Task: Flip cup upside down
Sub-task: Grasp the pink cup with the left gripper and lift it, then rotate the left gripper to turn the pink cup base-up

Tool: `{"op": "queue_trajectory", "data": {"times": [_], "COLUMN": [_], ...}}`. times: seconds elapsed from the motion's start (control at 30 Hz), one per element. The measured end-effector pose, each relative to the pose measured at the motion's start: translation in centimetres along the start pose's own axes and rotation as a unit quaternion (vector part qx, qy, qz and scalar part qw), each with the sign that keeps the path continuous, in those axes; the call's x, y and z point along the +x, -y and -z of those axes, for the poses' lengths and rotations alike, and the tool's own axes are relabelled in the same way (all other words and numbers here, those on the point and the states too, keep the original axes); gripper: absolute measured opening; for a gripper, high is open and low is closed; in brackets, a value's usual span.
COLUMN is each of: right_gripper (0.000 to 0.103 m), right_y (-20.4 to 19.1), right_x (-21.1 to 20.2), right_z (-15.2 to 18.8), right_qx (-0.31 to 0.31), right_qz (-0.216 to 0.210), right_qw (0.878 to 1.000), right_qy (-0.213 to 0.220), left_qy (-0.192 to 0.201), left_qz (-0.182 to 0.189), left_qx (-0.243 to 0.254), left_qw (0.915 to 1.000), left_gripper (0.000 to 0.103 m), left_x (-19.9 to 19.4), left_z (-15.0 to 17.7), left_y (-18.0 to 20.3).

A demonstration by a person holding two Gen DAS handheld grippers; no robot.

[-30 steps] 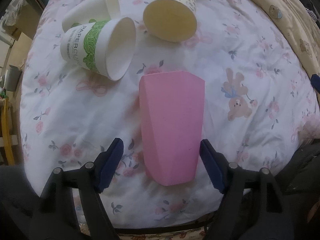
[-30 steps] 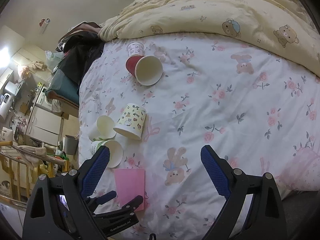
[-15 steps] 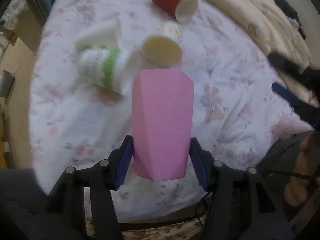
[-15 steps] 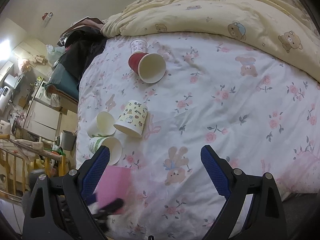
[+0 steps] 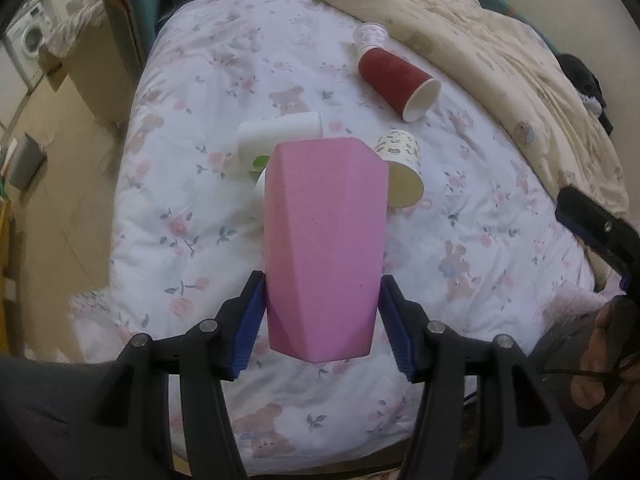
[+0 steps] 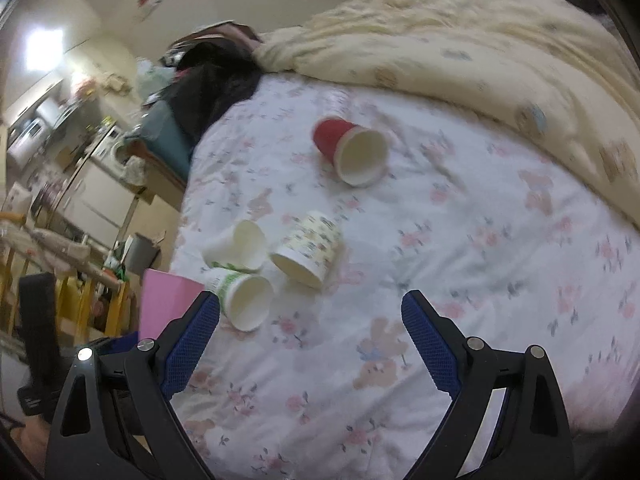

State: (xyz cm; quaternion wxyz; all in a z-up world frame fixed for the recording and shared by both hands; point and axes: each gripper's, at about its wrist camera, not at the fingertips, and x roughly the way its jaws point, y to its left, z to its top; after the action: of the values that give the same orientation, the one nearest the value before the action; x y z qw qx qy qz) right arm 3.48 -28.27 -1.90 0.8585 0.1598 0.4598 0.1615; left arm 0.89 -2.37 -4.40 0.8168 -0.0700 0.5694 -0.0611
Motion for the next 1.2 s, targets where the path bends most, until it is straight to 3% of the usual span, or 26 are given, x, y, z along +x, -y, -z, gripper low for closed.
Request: {"op": "queue_trajectory", "data": {"times": [0.1,0.23,0.33,0.57,0.83,1.0,1.2], "right_gripper": [0.095,0.095,0.095,0.095,0.095,0.095,0.095], "right_y": [-0.9,-0.5,-0.1,-1.8,-3.5,-3.8,-2.5], "right_x": [0.3,1.3,2.7,3.9,4.8,5.2,6.1], "right_z": [-1.3,-1.1,-0.2,0.6,1.1,1.5,1.5], "right_qx": [-0.027,-0.018,0.01,-0.024,-0.048,-0.06,-0.042], "right_qz": [0.009,-0.018,-0.038,-0.07,-0.105,-0.096,-0.058], "right_qw": [1.0,0.999,0.999,0.996,0.991,0.991,0.994], "right_qy": [0.013,0.02,-0.005,-0.042,-0.07,-0.077,-0.088], "left_qy": [0.005,0.01,0.012,0.001,-0.02,-0.024,0.001], "left_qz": [0.005,0.017,0.017,0.036,0.074,0.083,0.08], "left_qx": [-0.004,0.004,0.01,-0.001,0.038,0.067,0.089], "left_qw": [1.0,0.9998,0.9997,0.9994,0.9963,0.9939,0.9928], "left_gripper": [0.052,0.052,0.052,0.052,0.052,0.052,0.052], "left_x": [0.2,0.2,0.2,0.4,0.8,0.8,-0.3], "left_z": [0.3,0.5,0.6,0.5,1.3,1.8,2.1], "left_y": [0.0,0.3,0.6,0.7,2.5,4.0,4.8]}}
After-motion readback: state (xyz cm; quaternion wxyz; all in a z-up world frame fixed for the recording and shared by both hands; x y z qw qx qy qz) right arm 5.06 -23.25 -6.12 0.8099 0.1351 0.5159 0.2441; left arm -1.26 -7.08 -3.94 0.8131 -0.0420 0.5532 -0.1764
